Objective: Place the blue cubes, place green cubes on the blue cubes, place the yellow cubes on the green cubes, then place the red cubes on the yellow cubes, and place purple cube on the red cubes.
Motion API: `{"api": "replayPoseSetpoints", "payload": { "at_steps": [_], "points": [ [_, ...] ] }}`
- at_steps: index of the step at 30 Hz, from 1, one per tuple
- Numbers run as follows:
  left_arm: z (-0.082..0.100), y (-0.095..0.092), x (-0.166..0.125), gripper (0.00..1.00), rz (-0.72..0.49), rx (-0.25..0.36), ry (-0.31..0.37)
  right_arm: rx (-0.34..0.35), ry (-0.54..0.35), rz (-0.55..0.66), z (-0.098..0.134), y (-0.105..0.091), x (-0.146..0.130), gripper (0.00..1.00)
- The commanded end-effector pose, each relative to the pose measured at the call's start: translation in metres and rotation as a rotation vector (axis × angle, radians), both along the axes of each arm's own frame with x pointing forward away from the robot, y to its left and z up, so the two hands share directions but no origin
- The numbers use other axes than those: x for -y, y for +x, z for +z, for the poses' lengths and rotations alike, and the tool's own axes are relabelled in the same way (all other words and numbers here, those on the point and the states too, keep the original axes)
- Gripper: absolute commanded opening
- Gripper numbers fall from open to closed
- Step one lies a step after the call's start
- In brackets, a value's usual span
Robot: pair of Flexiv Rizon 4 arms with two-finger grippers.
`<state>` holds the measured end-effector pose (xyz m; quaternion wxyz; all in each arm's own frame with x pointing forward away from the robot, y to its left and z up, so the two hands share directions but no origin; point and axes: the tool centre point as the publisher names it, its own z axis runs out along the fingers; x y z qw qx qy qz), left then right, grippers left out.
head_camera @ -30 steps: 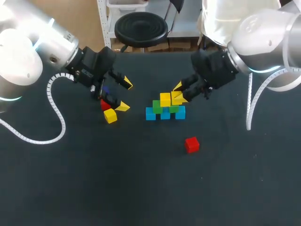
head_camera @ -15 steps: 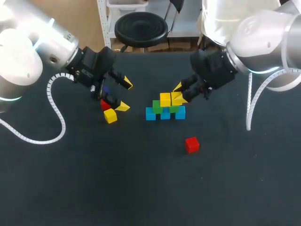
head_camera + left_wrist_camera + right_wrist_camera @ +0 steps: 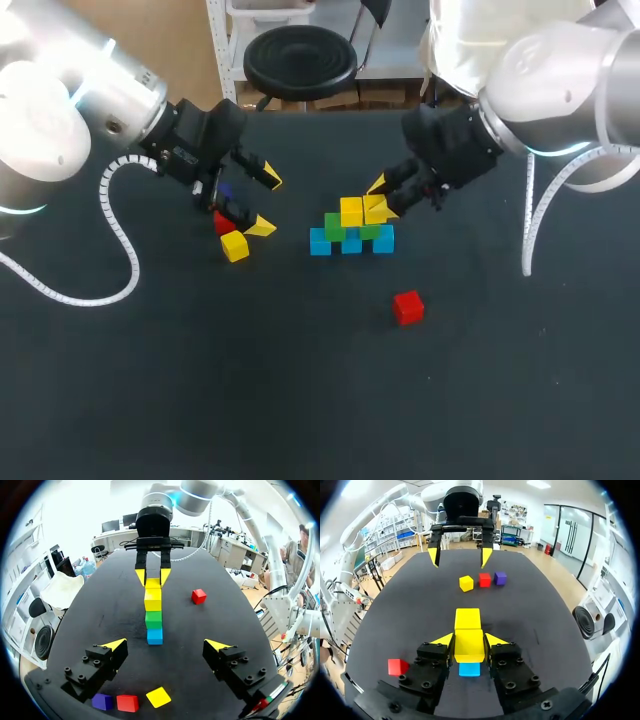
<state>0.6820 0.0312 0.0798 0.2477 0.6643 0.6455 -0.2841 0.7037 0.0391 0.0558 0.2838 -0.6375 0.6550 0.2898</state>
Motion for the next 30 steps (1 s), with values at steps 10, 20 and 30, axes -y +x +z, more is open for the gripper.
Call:
{"api": "replayPoseSetpoints", "payload": {
  "at_steps": [10, 20, 30],
  "points": [
    [-0.0007, -0.0007, -0.0008, 1.0, 0.0, 0.003, -0.004, 0.0, -0.001, 0.001, -0.0006, 0.0022, -0.0012, 0.0],
    [-0.0007, -0.0007, -0.0008, 1.0, 0.0, 0.003, -0.004, -0.002, 0.003, 0.0, -0.0008, 0.0025, -0.0019, 0.18],
    [-0.0007, -0.0007, -0.0008, 1.0, 0.0, 0.003, -0.004, -0.006, 0.012, -0.002, 0.0001, 0.0025, -0.0022, 1.0]
  ]
}}
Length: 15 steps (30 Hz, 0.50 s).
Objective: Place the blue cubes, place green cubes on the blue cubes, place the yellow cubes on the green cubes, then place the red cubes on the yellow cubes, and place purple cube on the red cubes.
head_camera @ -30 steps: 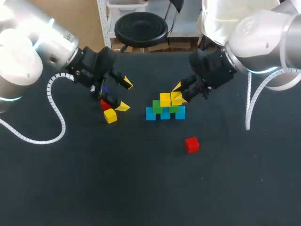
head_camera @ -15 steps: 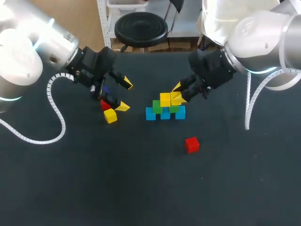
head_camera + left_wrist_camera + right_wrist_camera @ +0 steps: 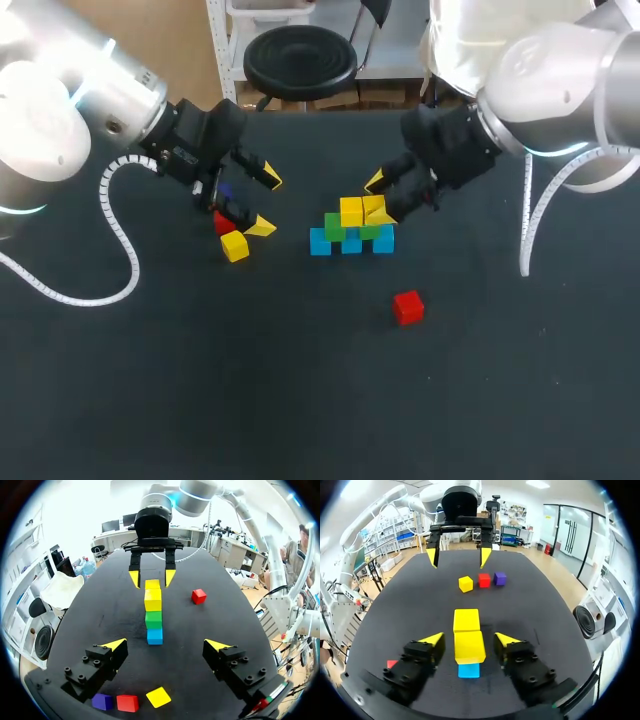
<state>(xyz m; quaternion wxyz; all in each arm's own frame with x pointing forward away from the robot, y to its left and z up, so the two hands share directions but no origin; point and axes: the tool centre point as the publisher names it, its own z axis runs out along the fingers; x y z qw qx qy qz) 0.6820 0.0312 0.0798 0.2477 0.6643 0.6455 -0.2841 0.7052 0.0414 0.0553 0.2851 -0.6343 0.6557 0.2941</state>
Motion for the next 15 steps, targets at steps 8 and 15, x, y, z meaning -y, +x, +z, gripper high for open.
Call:
{"api": "replayPoseSetpoints", "payload": {
  "at_steps": [8, 15],
  "points": [
    [-0.001, -0.001, -0.001, 1.0, 0.0, 0.003, -0.004, 0.041, 0.023, -0.023, 0.012, -0.006, 0.013, 1.0],
    [-0.001, -0.001, -0.001, 1.0, 0.0, 0.003, -0.004, 0.111, 0.109, 0.006, 0.029, -0.021, 0.03, 1.0]
  ]
}}
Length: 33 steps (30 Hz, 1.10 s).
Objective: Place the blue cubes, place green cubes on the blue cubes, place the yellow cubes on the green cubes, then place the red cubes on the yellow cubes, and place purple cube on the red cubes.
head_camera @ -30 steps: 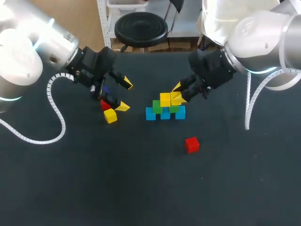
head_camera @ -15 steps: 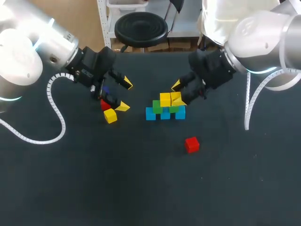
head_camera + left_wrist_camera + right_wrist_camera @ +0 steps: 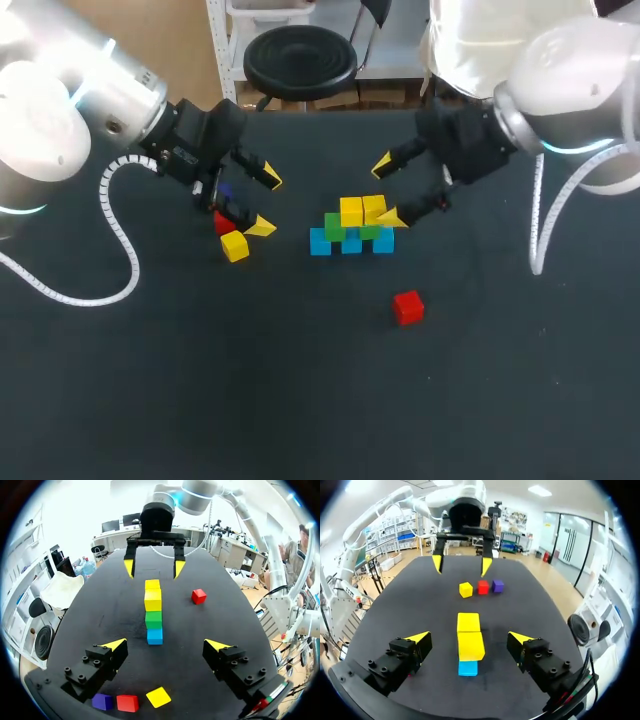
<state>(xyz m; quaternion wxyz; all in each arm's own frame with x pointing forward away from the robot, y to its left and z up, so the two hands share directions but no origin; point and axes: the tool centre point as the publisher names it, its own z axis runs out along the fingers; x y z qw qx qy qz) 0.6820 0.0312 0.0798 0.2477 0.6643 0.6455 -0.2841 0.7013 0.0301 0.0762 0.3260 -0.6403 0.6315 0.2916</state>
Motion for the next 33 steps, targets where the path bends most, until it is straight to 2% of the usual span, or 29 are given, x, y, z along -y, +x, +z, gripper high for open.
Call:
{"api": "replayPoseSetpoints", "payload": {
  "at_steps": [1, 10, 16, 19, 30, 33],
  "points": [
    [-0.001, -0.001, -0.001, 1.0, 0.0, 0.003, -0.004, 0.049, 0.067, -0.005, 0.011, -0.02, 0.022, 1.0],
    [-0.001, -0.001, -0.001, 1.0, 0.0, 0.003, -0.004, 0.058, 0.072, -0.022, 0.021, -0.033, 0.046, 1.0],
    [-0.001, -0.001, -0.001, 1.0, 0.0, 0.003, -0.004, 0.061, 0.072, 0.004, 0.025, -0.037, 0.045, 1.0],
    [-0.001, -0.001, -0.001, 1.0, 0.0, 0.003, -0.004, 0.029, 0.066, 0.022, 0.027, -0.038, 0.045, 1.0],
    [-0.001, -0.001, -0.001, 1.0, 0.0, 0.003, -0.004, 0.029, 0.066, 0.022, 0.027, -0.038, 0.045, 1.0],
    [0.001, -0.001, -0.028, 1.0, 0.136, 0.054, 0.029, 0.029, 0.066, 0.022, 0.027, -0.038, 0.045, 1.0]
  ]
}}
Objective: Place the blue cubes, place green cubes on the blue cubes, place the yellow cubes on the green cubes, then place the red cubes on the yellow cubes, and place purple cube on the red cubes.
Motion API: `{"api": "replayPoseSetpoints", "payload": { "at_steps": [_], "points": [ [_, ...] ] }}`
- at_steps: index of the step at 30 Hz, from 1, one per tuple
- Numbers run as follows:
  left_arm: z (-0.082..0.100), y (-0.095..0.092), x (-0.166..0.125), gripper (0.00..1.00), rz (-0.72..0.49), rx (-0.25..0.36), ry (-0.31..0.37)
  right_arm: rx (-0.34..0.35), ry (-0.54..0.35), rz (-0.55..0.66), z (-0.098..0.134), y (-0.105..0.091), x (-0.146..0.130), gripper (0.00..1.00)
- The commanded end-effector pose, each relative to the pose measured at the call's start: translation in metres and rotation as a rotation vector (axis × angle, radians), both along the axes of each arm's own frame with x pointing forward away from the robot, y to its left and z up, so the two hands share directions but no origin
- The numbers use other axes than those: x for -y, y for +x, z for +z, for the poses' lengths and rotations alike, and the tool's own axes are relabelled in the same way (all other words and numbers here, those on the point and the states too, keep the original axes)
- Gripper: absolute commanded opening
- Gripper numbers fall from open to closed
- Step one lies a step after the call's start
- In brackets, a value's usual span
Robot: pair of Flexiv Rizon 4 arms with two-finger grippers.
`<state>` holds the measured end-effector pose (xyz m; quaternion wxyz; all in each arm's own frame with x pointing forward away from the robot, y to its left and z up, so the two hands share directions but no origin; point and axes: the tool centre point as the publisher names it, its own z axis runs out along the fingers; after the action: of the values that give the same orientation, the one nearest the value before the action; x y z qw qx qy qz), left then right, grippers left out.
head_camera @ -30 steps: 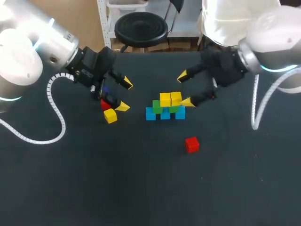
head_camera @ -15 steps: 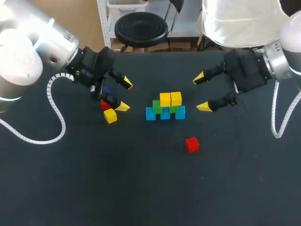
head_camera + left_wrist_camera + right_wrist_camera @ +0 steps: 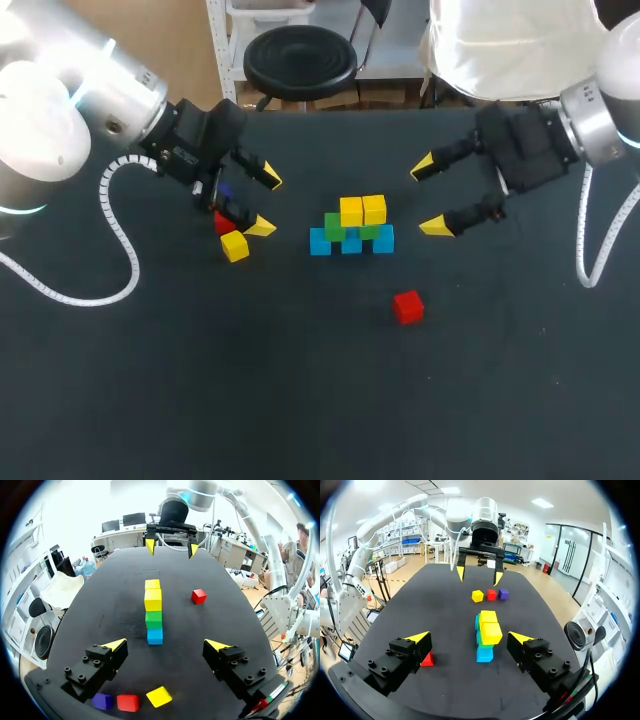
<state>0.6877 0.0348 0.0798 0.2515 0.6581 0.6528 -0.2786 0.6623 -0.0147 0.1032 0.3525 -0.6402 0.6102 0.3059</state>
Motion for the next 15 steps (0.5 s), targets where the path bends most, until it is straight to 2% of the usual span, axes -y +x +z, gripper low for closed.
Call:
{"api": "replayPoseSetpoints", "payload": {
  "at_steps": [1, 4, 8, 13, 15],
  "points": [
    [0.001, -0.006, -0.033, 1.0, 0.157, 0.054, 0.028, 0.0, 0.001, 0.001, 0.0, 0.001, 0.0, 1.0],
    [0.001, -0.014, -0.051, 1.0, 0.247, 0.053, 0.023, 0.0, 0.001, 0.001, 0.0, 0.001, 0.0, 1.0],
    [-0.002, -0.035, -0.059, 1.0, 0.324, 0.048, 0.029, 0.0, 0.001, 0.001, 0.0, 0.001, 0.0, 1.0],
    [-0.009, -0.063, -0.054, 1.0, 0.401, 0.085, 0.113, 0.0, 0.001, 0.001, 0.0, 0.001, 0.0, 1.0],
    [-0.013, -0.07, -0.05, 1.0, 0.409, 0.08, 0.138, 0.0, 0.001, 0.001, 0.0, 0.001, 0.0, 1.0]
  ]
}}
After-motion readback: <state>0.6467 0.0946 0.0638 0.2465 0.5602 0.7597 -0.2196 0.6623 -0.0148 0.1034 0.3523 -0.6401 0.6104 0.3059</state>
